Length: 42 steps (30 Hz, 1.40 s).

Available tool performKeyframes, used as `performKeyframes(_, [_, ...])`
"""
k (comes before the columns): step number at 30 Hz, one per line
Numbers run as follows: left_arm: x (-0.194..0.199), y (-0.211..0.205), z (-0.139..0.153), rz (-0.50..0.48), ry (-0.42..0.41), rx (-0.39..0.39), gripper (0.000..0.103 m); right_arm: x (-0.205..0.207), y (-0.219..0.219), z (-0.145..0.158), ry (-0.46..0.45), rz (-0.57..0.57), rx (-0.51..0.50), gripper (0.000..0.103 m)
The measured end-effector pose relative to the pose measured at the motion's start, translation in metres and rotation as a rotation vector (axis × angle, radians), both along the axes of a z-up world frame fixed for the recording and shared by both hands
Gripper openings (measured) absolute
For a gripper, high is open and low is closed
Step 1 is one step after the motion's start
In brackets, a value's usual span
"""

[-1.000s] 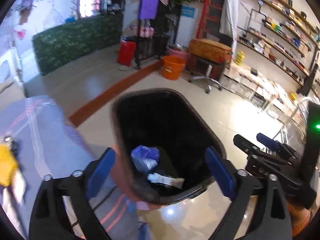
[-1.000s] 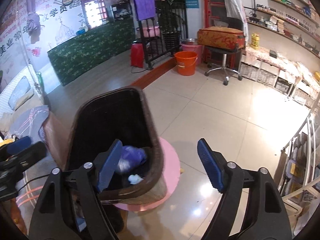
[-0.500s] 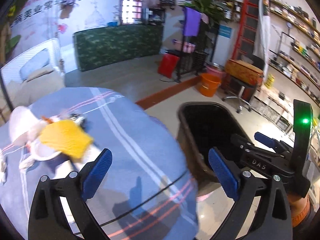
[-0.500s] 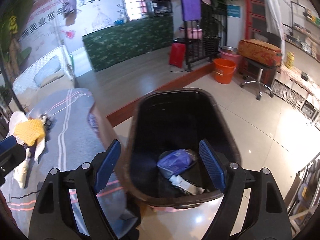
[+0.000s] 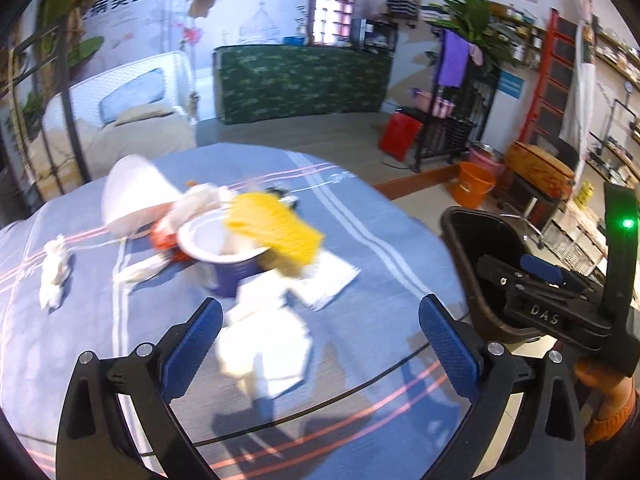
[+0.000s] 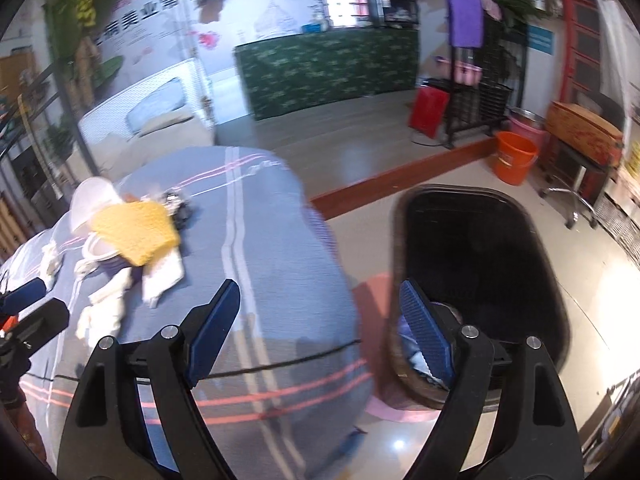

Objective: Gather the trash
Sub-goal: 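Move both tools back over the table, then grasp the white tissue with the left tool while the right tool grasps the yellow mesh sleeve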

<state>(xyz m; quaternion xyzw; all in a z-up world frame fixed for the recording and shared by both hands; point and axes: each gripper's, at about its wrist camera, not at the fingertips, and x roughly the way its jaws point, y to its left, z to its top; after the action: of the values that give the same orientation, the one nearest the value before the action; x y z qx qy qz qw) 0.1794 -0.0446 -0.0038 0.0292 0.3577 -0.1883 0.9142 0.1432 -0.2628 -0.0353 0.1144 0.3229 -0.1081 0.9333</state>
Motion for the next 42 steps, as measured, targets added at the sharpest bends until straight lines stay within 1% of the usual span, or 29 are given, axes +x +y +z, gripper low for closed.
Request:
performKeyframes(7, [0.000, 0.048, -0.007, 0.082, 0.019, -0.007, 0.097, 0.019, 0.045, 0.003, 0.012, 0.125, -0.011, 0.082])
performKeyframes(13, [0.009, 0.080, -0.020, 0.152, 0.064, -0.010, 0.097, 0.029, 0.069, 0.008, 0.006, 0.172, 0.000, 0.081])
performKeyframes(19, [0.020, 0.103, -0.031, 0.184, 0.107, -0.026, 0.097, 0.035, 0.083, 0.012, 0.005, 0.200, 0.007, 0.082])
performKeyframes(26, [0.036, 0.112, -0.046, 0.185, 0.163, -0.042, 0.097, 0.043, 0.093, 0.011, 0.014, 0.216, 0.015, 0.082])
performKeyframes(33, [0.051, 0.104, -0.051, 0.152, 0.203, -0.060, 0.096, 0.048, 0.090, 0.009, 0.023, 0.207, 0.020, 0.082])
performKeyframes(35, [0.051, 0.102, -0.050, 0.140, 0.215, -0.079, 0.096, 0.049, 0.089, 0.009, 0.022, 0.203, 0.017, 0.082])
performKeyframes(37, [0.048, 0.100, -0.047, 0.124, 0.217, -0.126, 0.096, 0.050, 0.087, 0.009, 0.022, 0.194, 0.012, 0.082])
performKeyframes(39, [0.046, 0.091, -0.047, 0.098, 0.232, -0.159, 0.096, 0.051, 0.082, 0.009, 0.016, 0.176, 0.008, 0.082])
performKeyframes(42, [0.046, 0.067, -0.047, 0.043, 0.241, -0.135, 0.094, 0.053, 0.067, 0.011, 0.009, 0.130, 0.009, 0.082])
